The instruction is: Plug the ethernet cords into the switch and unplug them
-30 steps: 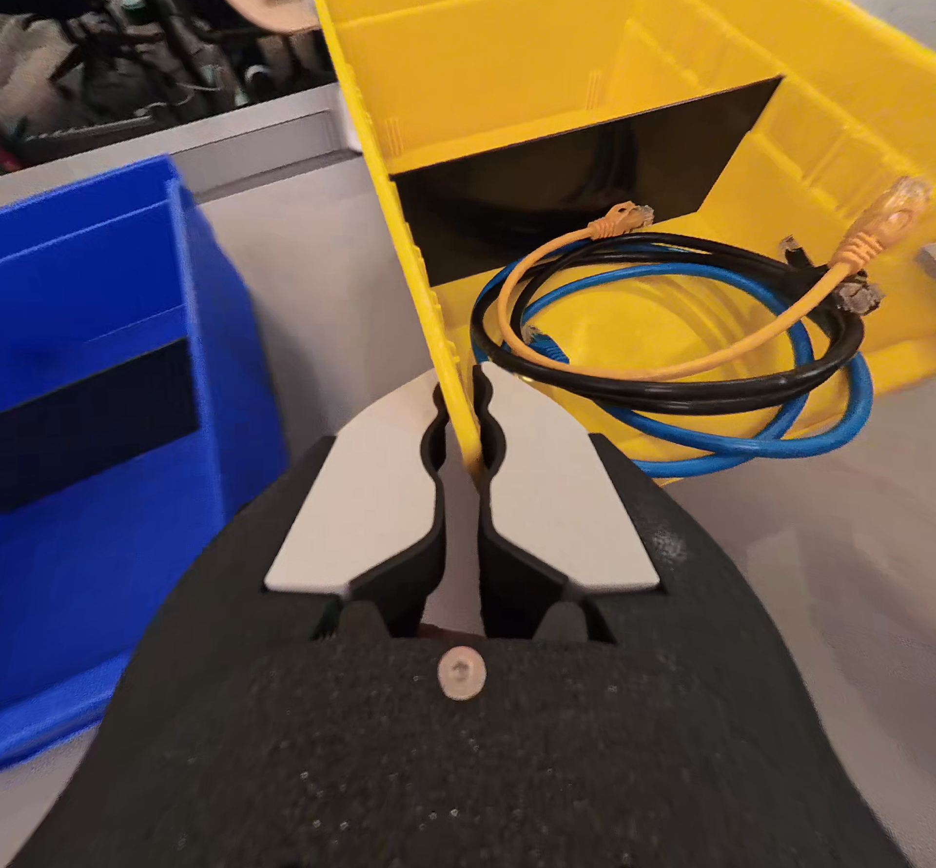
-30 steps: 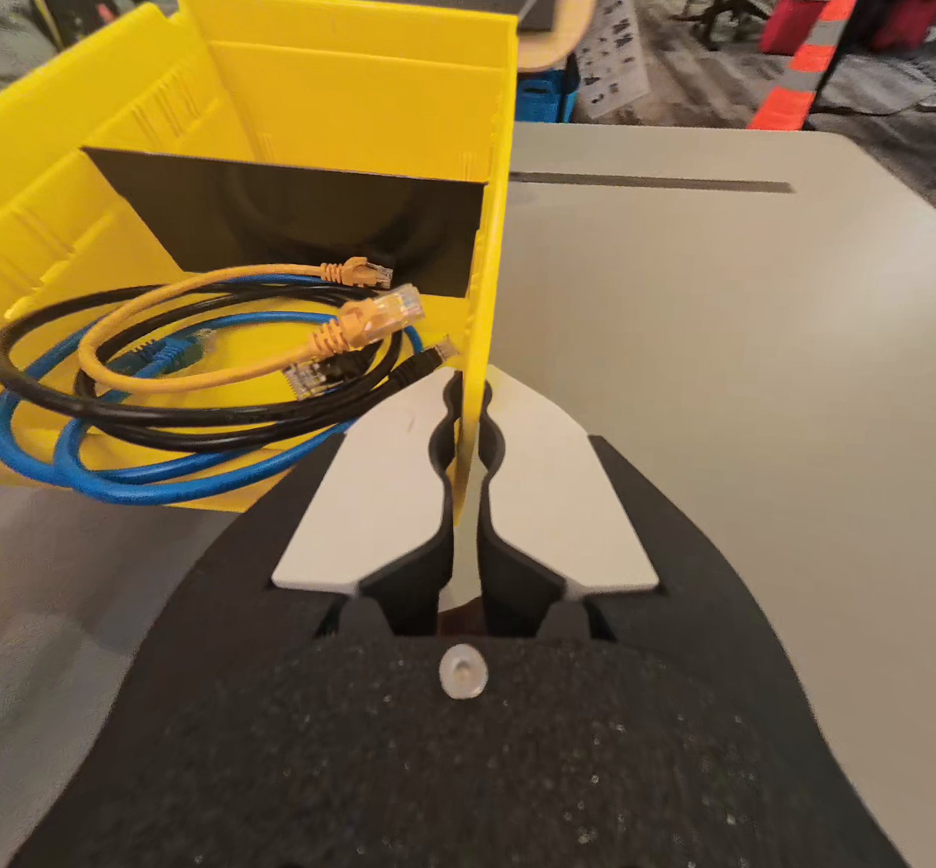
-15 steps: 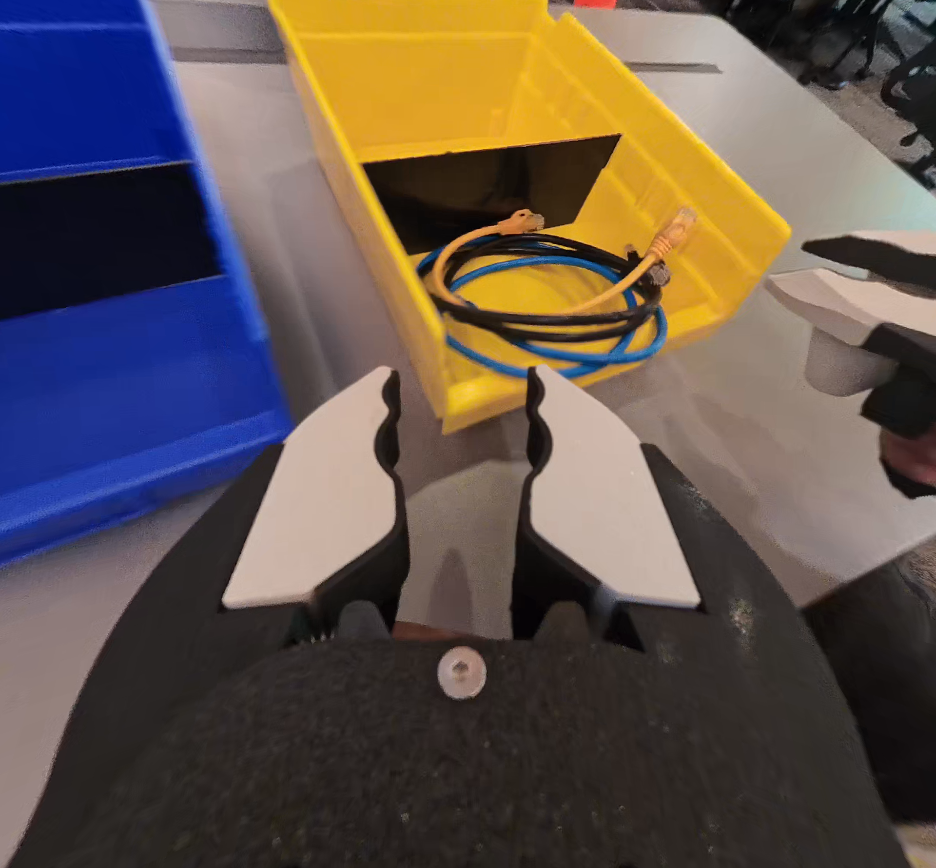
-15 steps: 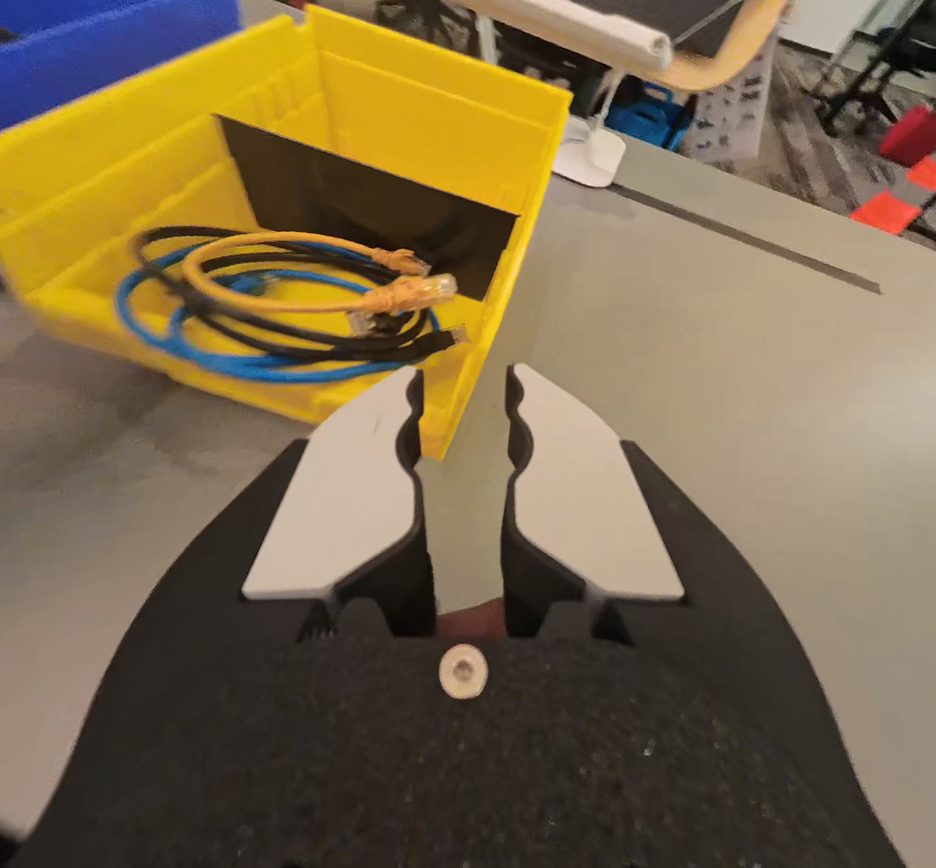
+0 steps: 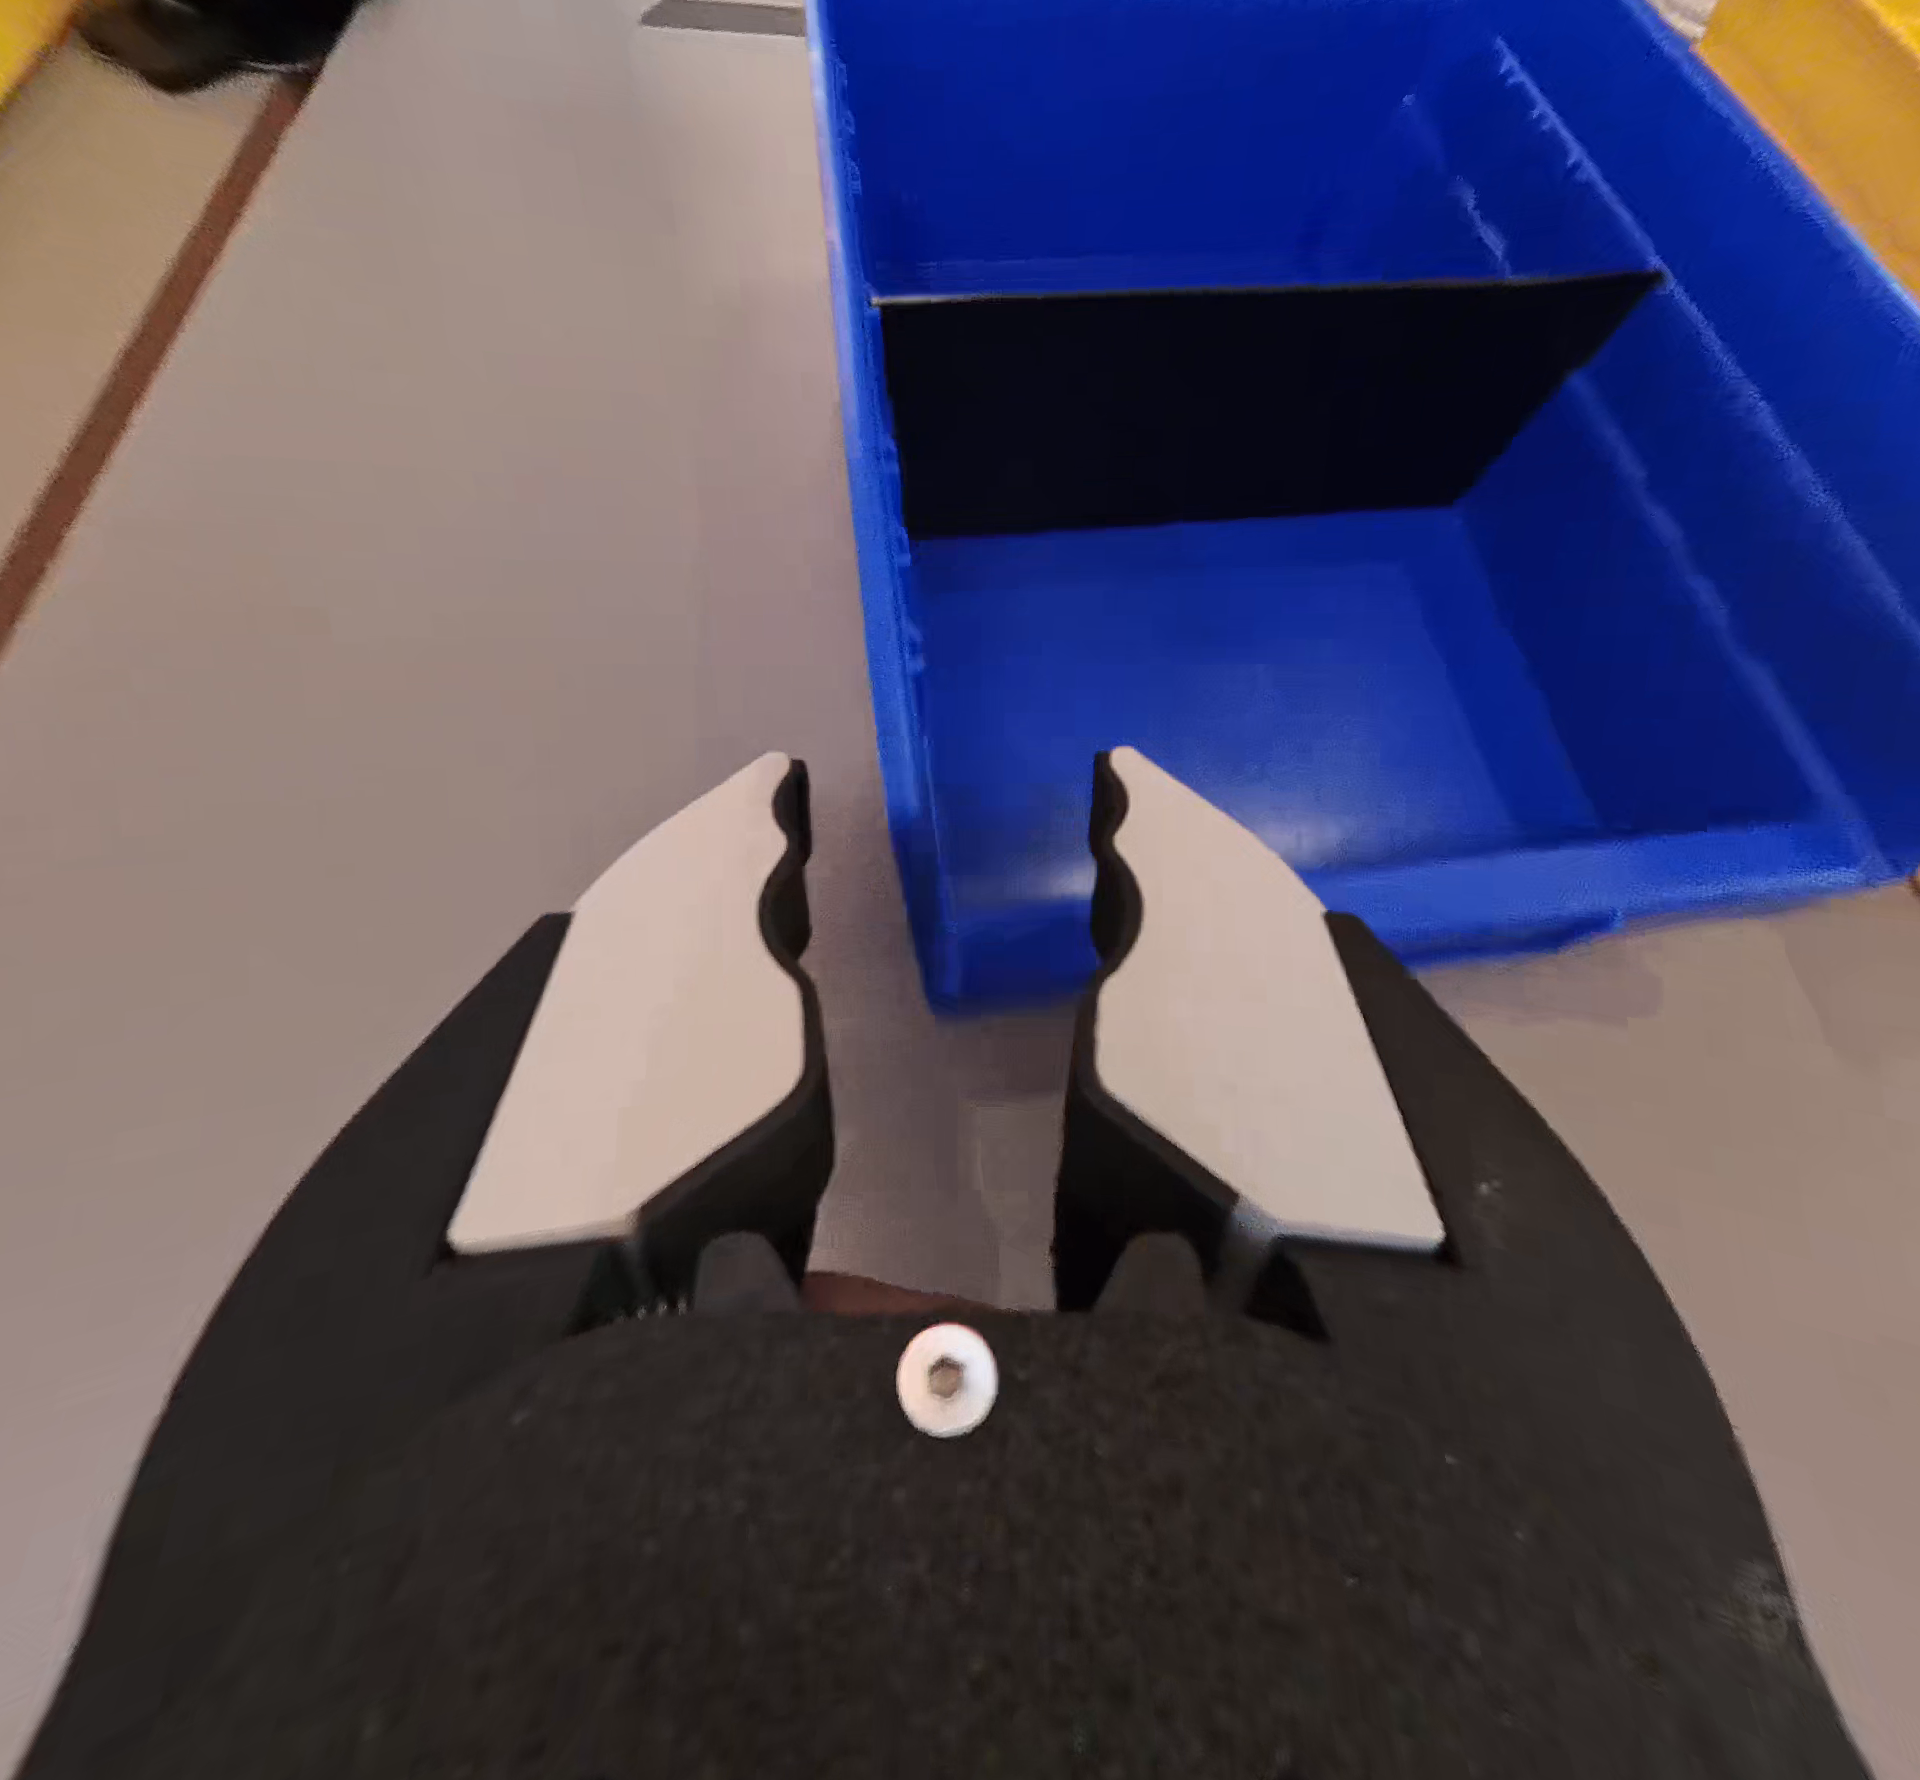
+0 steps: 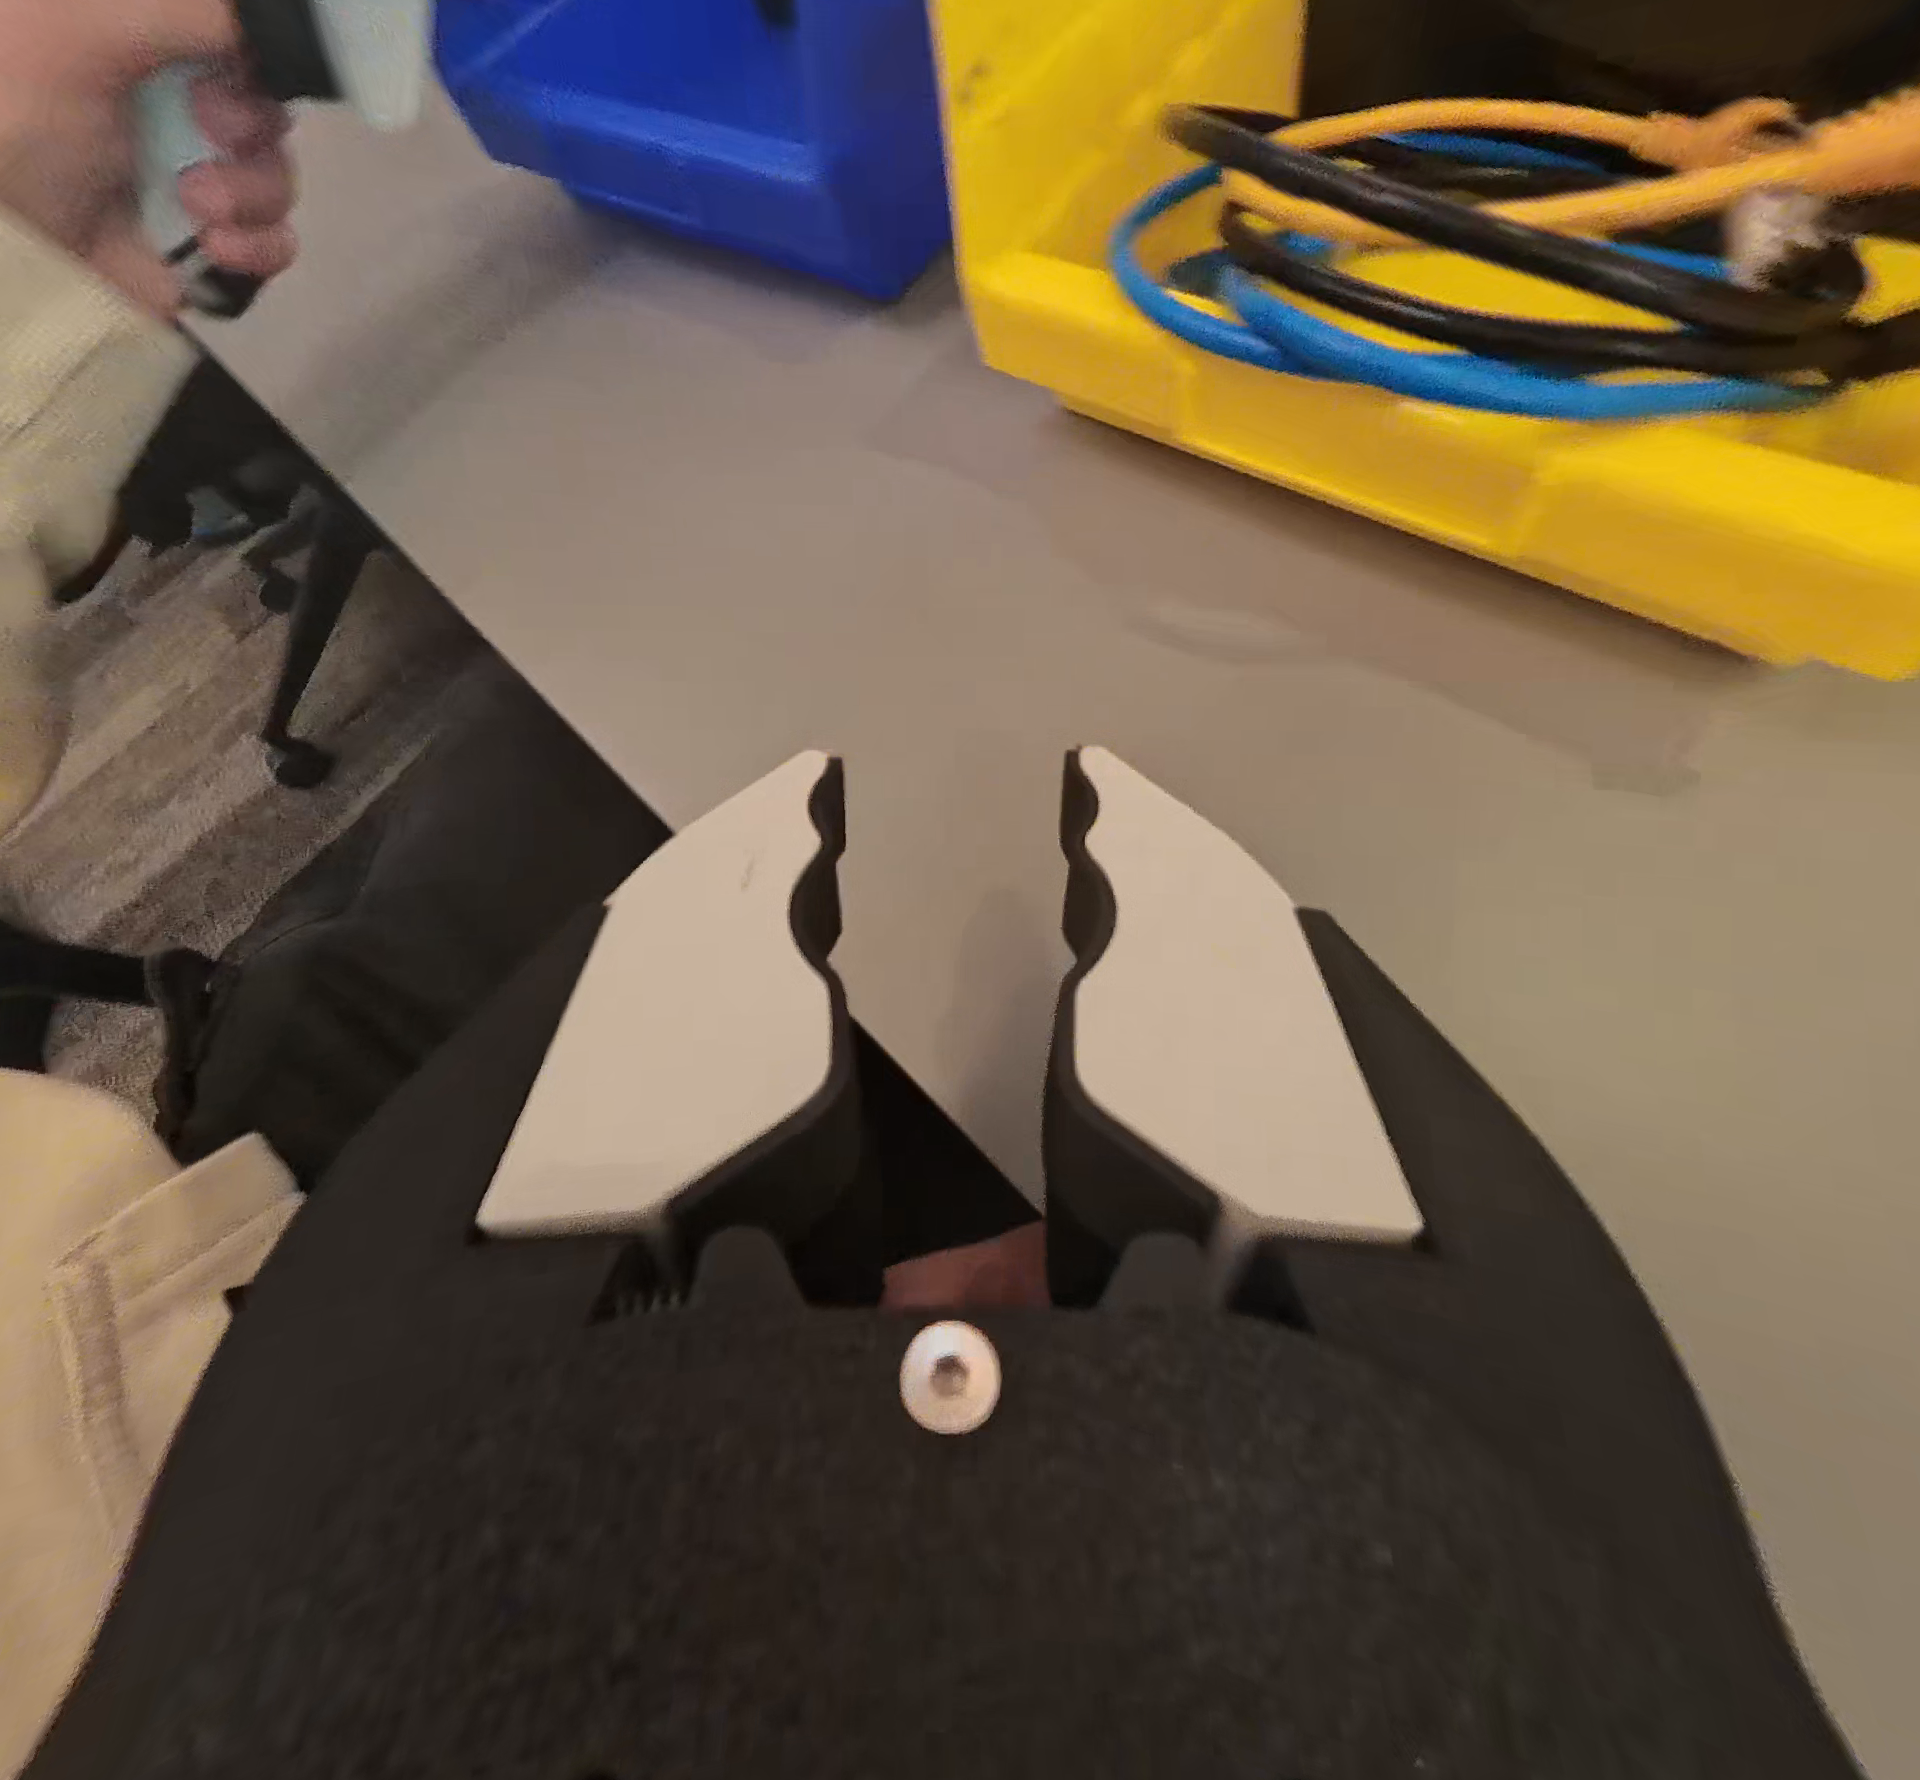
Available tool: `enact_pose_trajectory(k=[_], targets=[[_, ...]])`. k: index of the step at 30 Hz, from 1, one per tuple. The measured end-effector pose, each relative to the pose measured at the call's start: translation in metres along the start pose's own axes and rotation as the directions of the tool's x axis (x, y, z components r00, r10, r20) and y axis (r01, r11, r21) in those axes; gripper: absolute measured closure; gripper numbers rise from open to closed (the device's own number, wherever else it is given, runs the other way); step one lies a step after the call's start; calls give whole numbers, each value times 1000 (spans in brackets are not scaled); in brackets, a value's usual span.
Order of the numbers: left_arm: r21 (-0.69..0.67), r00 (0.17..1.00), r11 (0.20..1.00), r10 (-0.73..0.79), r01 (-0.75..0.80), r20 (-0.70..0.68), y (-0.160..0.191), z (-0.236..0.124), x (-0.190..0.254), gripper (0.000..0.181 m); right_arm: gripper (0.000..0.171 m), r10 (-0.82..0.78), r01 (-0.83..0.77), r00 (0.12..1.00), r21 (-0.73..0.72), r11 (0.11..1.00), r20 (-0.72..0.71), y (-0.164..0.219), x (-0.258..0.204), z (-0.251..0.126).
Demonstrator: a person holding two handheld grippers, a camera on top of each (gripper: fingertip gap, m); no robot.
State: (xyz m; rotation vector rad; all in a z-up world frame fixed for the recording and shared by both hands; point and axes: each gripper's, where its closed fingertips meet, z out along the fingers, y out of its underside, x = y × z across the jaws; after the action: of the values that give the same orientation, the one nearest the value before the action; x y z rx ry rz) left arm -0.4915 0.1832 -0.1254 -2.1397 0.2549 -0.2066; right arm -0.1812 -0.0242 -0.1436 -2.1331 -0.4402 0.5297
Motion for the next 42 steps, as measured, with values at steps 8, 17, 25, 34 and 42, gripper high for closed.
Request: enact_pose_trajectory(k=[8, 17, 25, 34, 42], targets=[[-56, 998, 998, -26, 29, 54, 22, -8, -2, 178, 121, -226, 228, 972, 30, 973, -62, -46, -43, 57], [29, 975, 985, -173, 171, 136, 80, -97, 28, 175, 129, -48, 52, 996, 56, 997, -80, -86, -66, 127], [51, 982, 996, -87, 80, 167, 96, -125, 44, 172, 165, -57, 60, 978, 12, 998, -202, -89, -64, 126], [315, 981, 944, 38, -98, 191, -28, -163, 114, 177, 165, -39, 165, 936, 338, 927, -349, -181, -29, 3], [342, 958, 912, 272, -227, -89, -118, -69, 339, 173, 166, 69, 201, 770, 345, 917, -634, -217, 174, -150]])
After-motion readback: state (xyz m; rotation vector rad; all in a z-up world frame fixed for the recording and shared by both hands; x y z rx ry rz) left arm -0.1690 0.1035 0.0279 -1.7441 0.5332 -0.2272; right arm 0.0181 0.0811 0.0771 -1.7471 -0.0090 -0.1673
